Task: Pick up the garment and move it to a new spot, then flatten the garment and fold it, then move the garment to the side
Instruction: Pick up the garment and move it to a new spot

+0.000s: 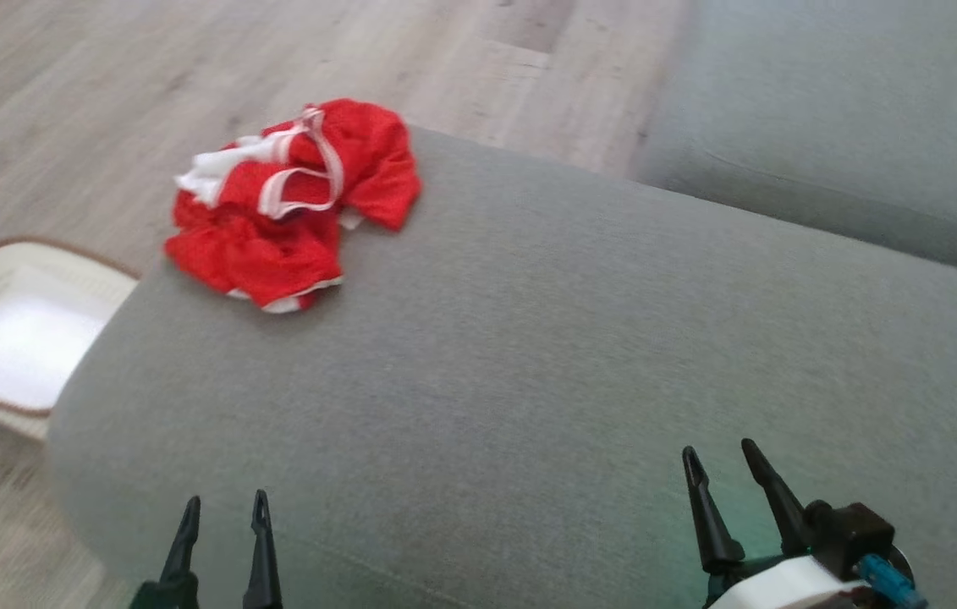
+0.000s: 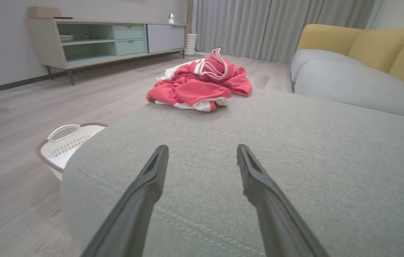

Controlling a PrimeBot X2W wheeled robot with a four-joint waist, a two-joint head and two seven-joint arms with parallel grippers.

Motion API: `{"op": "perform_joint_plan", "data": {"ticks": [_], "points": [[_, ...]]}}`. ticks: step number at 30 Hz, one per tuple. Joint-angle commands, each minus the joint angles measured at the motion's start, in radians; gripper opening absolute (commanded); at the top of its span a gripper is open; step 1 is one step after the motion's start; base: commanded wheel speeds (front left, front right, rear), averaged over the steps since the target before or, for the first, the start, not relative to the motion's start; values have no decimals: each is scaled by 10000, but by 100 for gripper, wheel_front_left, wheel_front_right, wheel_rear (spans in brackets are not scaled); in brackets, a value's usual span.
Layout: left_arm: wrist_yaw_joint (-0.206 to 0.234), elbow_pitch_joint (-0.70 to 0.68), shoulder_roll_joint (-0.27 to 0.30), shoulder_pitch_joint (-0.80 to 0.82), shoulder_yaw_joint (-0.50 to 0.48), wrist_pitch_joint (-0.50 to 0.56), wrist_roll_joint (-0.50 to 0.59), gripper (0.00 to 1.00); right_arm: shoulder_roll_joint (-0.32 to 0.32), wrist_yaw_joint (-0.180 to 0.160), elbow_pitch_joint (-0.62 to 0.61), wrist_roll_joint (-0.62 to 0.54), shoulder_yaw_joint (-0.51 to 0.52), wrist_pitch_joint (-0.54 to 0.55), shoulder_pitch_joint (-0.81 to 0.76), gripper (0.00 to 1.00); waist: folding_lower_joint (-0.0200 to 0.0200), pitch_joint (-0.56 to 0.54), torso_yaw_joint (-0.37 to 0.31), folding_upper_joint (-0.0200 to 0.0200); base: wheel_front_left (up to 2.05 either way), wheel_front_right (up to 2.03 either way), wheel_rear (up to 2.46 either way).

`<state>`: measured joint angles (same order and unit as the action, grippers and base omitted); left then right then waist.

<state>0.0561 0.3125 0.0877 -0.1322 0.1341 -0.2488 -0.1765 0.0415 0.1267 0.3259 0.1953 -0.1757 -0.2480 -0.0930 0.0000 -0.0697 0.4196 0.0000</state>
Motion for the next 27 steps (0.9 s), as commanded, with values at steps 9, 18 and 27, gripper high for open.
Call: {"op": "perform_joint_plan", "data": {"ticks": [9, 18, 27], "points": [[260, -694, 89, 69, -468, -86, -193, 100, 87, 40, -148, -10, -606, -138, 675, 100, 0, 254, 768, 0, 0, 0, 0], [350, -1089, 211, 111, -571, -111, -213, 100, 87, 40, -130, -117, -503, -138, 738, 100, 0, 339, 830, 0, 0, 0, 0], [168, -3241, 1526, 2023, -1287, 838, -274, 100, 87, 40, -468, -578, -34, -138, 621, 100, 0, 781, 556, 0, 0, 0, 0]]}}
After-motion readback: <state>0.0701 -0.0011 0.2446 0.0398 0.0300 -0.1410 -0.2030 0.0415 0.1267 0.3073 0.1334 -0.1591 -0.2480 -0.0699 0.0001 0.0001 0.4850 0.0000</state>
